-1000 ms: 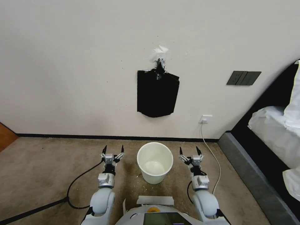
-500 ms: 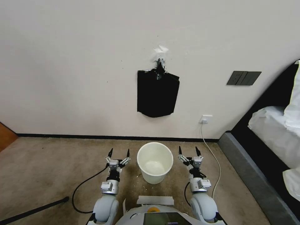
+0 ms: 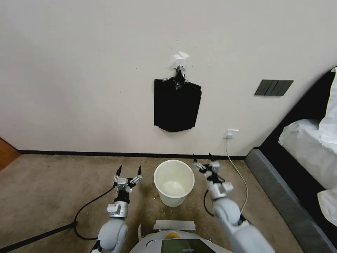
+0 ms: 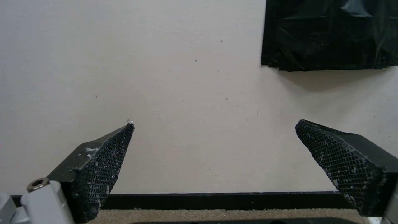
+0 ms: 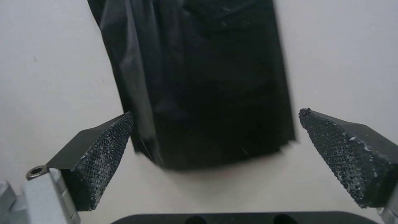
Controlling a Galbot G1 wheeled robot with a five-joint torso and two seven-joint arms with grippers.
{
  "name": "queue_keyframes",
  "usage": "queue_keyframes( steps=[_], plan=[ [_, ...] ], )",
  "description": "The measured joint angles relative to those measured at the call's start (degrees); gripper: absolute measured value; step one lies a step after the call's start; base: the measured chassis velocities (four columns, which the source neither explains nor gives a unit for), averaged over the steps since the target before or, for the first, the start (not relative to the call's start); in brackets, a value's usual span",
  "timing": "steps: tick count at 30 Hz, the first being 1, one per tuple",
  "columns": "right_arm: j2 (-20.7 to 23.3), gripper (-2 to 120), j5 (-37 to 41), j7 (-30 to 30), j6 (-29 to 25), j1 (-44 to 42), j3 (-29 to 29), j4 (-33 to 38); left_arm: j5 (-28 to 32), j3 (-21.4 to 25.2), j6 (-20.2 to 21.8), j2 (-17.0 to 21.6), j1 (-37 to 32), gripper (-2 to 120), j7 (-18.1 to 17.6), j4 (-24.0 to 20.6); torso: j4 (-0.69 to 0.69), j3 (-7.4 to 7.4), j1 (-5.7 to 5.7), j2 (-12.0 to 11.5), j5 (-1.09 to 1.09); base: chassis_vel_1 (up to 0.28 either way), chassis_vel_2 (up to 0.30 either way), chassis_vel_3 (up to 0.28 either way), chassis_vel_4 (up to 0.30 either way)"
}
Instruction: Place a trash bag onto the trash bin.
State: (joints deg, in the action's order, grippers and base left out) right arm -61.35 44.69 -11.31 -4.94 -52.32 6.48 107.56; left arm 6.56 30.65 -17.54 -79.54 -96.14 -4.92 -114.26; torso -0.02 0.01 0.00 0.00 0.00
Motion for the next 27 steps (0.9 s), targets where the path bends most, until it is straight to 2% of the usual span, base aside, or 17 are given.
queue_keyframes(
  steps=[1, 2, 5, 11, 14, 19, 27],
  plan=[
    [-0.8, 100, 2.7, 0.0, 0.6, 3.5, -0.7, -1.1, 0.0, 0.3, 0.0, -0.3, -0.2, 100, 0.0, -0.3, 0.02, 0.00, 0.00, 0.0, 0.00, 0.000, 0.000, 0.000, 0.000],
    [-0.8, 100, 2.7, 0.0, 0.6, 3.5, -0.7, -1.1, 0.0, 0.3, 0.0, -0.3, -0.2, 100, 0.0, -0.3, 0.02, 0.00, 0.00, 0.0, 0.00, 0.000, 0.000, 0.000, 0.000],
    [-4.2, 100, 12.3, 0.3, 2.1, 13.1, -1.7, -3.9, 0.0, 1.1, -0.1, -0.9, -1.1, 100, 0.1, -1.1, 0.04, 0.00, 0.00, 0.0, -0.01, 0.000, 0.000, 0.000, 0.000],
    [-6.6, 100, 20.0, 2.5, 2.9, 18.4, -1.7, -6.3, 0.0, 2.1, -0.3, -1.3, -1.9, 100, 0.1, -1.7, 0.03, -0.01, 0.00, 0.0, -0.02, 0.000, 0.000, 0.000, 0.000],
    [-8.6, 100, 29.3, 4.7, 4.2, 23.0, -1.4, -9.5, 0.0, 2.7, -0.6, -1.4, -2.7, 100, 0.1, -2.4, 0.01, 0.00, 0.00, 0.0, 0.00, 0.000, 0.000, 0.000, 0.000],
    [-10.7, 100, 35.0, 5.1, 5.1, 26.6, -1.3, -12.9, 0.0, 3.1, -0.9, -1.6, -3.0, 100, 0.1, -2.5, 0.01, 0.00, 0.00, 0.0, 0.00, 0.000, 0.000, 0.000, 0.000],
    [-12.2, 100, 36.7, 6.4, 5.9, 29.9, -2.3, -16.7, 0.5, 3.4, -1.0, -1.5, -3.2, 100, 0.2, -2.8, 0.02, -0.01, 0.00, 0.0, -0.01, 0.000, 0.000, 0.000, 0.000]
  ],
)
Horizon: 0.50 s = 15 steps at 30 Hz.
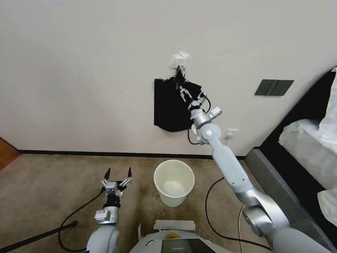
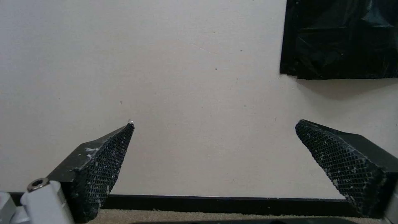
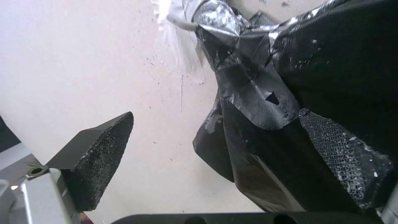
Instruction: Place a trash bag onto the trash bin.
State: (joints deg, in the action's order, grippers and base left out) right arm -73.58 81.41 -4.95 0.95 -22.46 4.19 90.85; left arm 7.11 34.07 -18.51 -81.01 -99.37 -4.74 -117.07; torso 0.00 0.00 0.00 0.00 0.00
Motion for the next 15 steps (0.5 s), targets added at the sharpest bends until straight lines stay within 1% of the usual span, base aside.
queue_keyframes(
  steps=[10, 15],
  plan=[
    [-0.2, 100, -0.2, 0.4, 0.2, 1.7, -0.1, -3.7, 0.5, 0.2, -0.1, 0.4, 0.4, 100, 0.0, 0.6, -0.02, 0.00, 0.00, 0.0, 0.00, 0.000, 0.000, 0.000, 0.000],
    [-1.6, 100, 0.3, 1.1, 0.2, 2.8, -0.1, -6.2, 1.1, 0.8, -0.1, 0.0, 0.6, 100, 0.0, 1.1, 0.01, 0.00, 0.00, 0.0, 0.00, 0.000, 0.000, 0.000, 0.000]
  ],
)
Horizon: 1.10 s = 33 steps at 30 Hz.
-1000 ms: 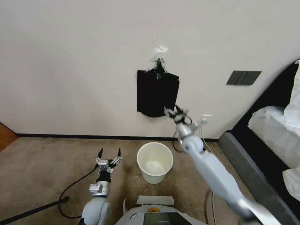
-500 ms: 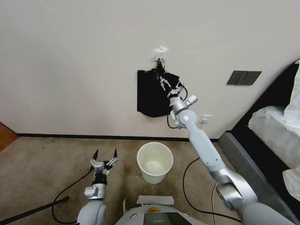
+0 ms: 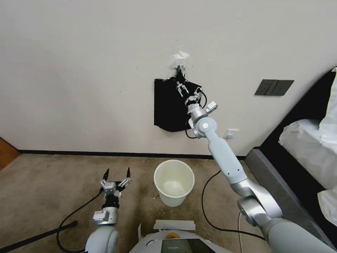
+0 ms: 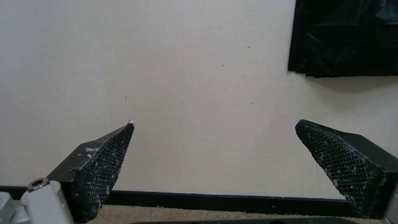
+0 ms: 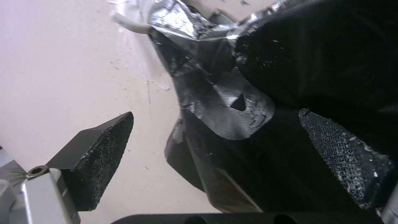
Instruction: Place a trash bag onto the trash bin.
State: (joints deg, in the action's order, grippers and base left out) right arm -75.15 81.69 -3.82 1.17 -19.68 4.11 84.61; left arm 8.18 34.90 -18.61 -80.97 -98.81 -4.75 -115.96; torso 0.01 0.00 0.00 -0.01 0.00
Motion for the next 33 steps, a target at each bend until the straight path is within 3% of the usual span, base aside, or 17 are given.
queue_keyframes(
  steps=[26, 33],
  plan=[
    [-1.7, 100, 2.7, 7.4, 1.8, 2.8, 1.2, -2.4, 0.8, 1.0, -0.1, 0.1, 0.0, 100, -0.1, 0.6, -0.02, -0.01, 0.00, 0.0, 0.01, 0.000, 0.000, 0.000, 0.000],
    [-2.5, 80, 2.9, 7.9, 1.9, 2.6, 2.0, -3.7, 0.8, 0.9, 0.1, 0.3, 0.4, 100, -0.2, 1.1, -0.01, -0.01, 0.00, 0.0, 0.00, 0.000, 0.000, 0.000, 0.000]
  ],
)
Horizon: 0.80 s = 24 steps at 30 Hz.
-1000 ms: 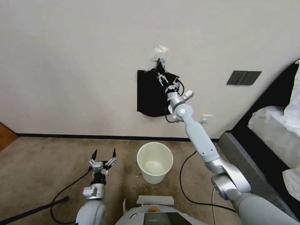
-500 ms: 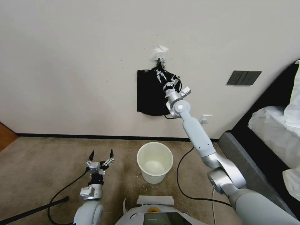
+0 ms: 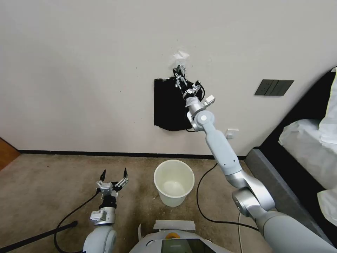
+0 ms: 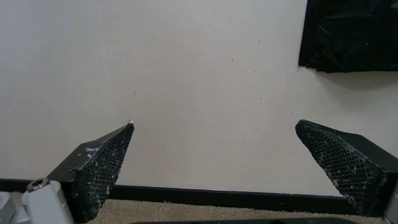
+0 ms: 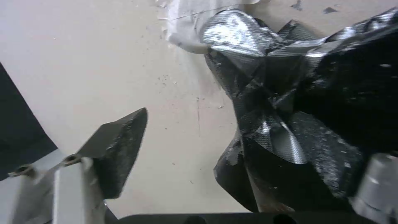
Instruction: Place a trash bag onto the trash bin.
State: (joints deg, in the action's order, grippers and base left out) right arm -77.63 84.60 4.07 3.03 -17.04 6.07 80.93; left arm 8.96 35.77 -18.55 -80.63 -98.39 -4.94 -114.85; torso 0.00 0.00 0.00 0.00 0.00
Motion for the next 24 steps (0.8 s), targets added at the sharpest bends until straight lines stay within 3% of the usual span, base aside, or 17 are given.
queue_keyframes(
  steps=[4, 6, 15, 21, 24],
  plan=[
    [-0.3, 66, 0.1, 0.0, 0.0, -0.1, 0.4, -0.9, 0.0, -0.1, 0.0, 0.0, 0.2, 100, 0.0, 0.2, 0.00, 0.00, 0.00, 0.0, 0.00, 0.000, 0.000, 0.000, 0.000],
    [-0.6, 53, 0.6, 0.1, 0.0, -0.7, 1.5, -1.2, 0.0, -0.1, 0.1, -0.1, 0.3, 100, -0.1, 0.3, 0.01, 0.00, 0.00, 0.0, 0.00, 0.000, 0.000, 0.000, 0.000],
    [-0.5, 26, 0.7, 0.3, 0.2, -1.5, 2.5, -1.0, 0.1, -0.2, 0.2, -0.2, 0.2, 100, -0.3, 0.1, 0.00, 0.00, -0.01, 0.0, 0.00, 0.000, 0.000, 0.000, 0.000],
    [-0.6, 1, 0.8, 0.0, 0.2, -0.7, 2.0, -1.9, 0.2, -0.2, 0.3, -0.2, 0.0, 100, -0.4, -0.3, 0.00, 0.00, -0.01, 0.0, 0.00, 0.000, 0.000, 0.000, 0.000],
    [-0.5, 0, 0.6, 0.0, 0.2, -1.0, 1.7, -1.7, 0.3, -0.1, 0.3, -0.1, -0.2, 100, -0.4, -0.5, 0.00, 0.00, -0.01, 0.0, 0.00, 0.000, 0.000, 0.000, 0.000]
  ],
)
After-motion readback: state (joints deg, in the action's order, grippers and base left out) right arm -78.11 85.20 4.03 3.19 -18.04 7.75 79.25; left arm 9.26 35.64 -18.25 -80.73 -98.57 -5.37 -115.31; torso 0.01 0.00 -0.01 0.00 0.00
